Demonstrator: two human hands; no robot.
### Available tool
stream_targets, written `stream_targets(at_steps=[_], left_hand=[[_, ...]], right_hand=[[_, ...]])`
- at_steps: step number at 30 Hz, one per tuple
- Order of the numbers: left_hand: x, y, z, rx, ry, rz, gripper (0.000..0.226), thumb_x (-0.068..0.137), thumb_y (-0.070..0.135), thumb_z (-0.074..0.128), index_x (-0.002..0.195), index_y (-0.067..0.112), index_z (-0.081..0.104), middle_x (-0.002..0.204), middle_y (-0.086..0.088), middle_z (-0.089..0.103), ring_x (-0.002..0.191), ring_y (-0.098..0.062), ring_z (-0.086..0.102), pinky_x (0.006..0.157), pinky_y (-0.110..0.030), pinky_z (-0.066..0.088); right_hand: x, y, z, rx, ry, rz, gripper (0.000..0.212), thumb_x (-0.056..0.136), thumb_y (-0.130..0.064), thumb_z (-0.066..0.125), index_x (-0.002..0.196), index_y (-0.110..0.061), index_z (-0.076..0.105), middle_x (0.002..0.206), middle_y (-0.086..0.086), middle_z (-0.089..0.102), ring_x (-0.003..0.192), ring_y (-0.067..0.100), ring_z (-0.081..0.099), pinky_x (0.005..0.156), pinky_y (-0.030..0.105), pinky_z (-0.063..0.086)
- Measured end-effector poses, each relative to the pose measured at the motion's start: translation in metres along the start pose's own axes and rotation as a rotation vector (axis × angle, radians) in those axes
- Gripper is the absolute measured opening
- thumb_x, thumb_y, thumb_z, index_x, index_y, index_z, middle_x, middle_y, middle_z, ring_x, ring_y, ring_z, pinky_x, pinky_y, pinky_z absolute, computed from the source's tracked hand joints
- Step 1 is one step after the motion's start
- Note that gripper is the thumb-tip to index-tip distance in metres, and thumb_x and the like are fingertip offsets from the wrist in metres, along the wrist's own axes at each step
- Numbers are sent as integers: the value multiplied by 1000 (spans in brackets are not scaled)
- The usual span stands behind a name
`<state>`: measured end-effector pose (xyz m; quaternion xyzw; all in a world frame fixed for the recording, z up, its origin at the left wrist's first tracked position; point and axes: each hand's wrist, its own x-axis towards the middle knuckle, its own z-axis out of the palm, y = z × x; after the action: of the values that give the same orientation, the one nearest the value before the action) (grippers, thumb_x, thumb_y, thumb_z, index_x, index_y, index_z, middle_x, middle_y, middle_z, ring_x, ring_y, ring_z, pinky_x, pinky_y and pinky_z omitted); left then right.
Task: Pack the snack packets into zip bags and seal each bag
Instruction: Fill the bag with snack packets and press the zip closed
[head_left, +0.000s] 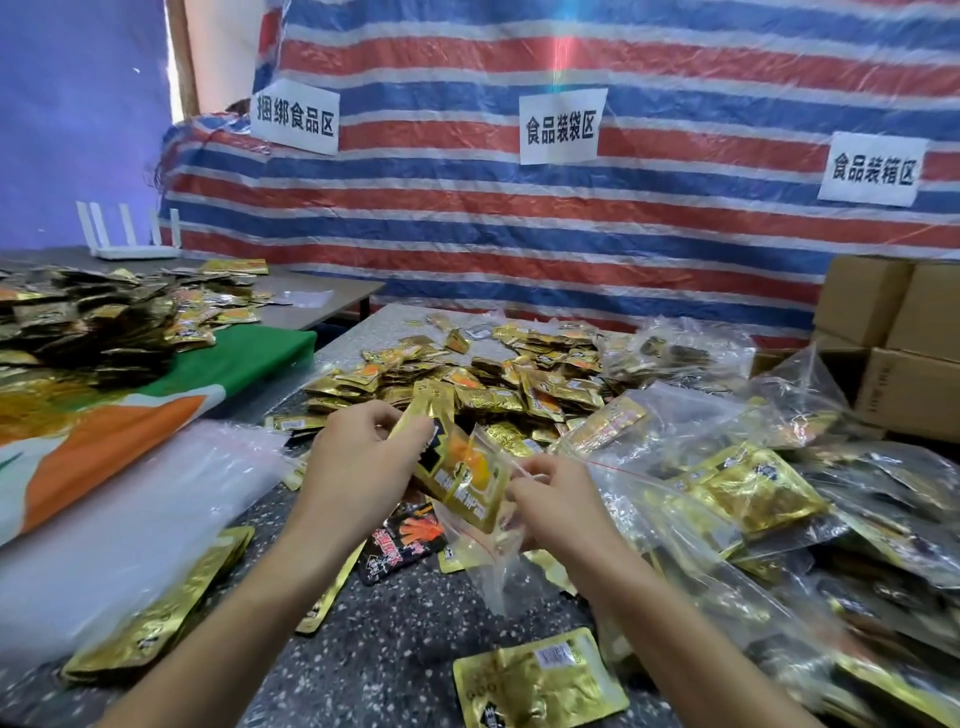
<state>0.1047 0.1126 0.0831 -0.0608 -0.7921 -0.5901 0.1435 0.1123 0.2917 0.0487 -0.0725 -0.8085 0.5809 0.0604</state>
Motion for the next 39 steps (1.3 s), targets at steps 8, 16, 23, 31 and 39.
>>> stream_targets(at_steps=[8,16,23,31,39], left_hand=[[3,-15,18,111,-263,-118,17,96,37,59,90,22,63,91,-9,73,85,-31,70,75,-44,55],[5,-11,15,168,-142,83,31,76,10,84,95,23,64,80,4,67,64,14,62,43,-8,42],[17,4,14,-182,-263,74,29,83,22,78,106,33,66,95,-9,69,60,-4,69,48,-13,48],[84,-62,29,313,-28,79,21,95,32,63,113,25,59,120,0,60,93,-12,60,80,-38,51],[107,-139,56,972,-252,-195,67,86,65,57,135,21,47,143,-10,46,133,-32,40,110,-51,35]], right_hand=[[-2,-10,10,294,-74,-12,7,94,-6,65,94,0,68,88,10,64,54,14,69,54,35,59],[-4,-13,4,281,-75,-2,6,94,-7,65,93,-3,68,94,14,62,56,25,68,56,44,62],[0,-24,-9,403,36,-90,12,95,-2,60,88,2,69,83,18,66,53,21,67,46,29,54],[14,-23,-22,465,102,-133,12,94,-4,62,89,-3,74,66,-1,63,52,14,62,45,24,49],[24,-17,-20,425,50,-115,13,93,-2,62,85,1,71,61,-5,62,54,15,62,48,30,54]])
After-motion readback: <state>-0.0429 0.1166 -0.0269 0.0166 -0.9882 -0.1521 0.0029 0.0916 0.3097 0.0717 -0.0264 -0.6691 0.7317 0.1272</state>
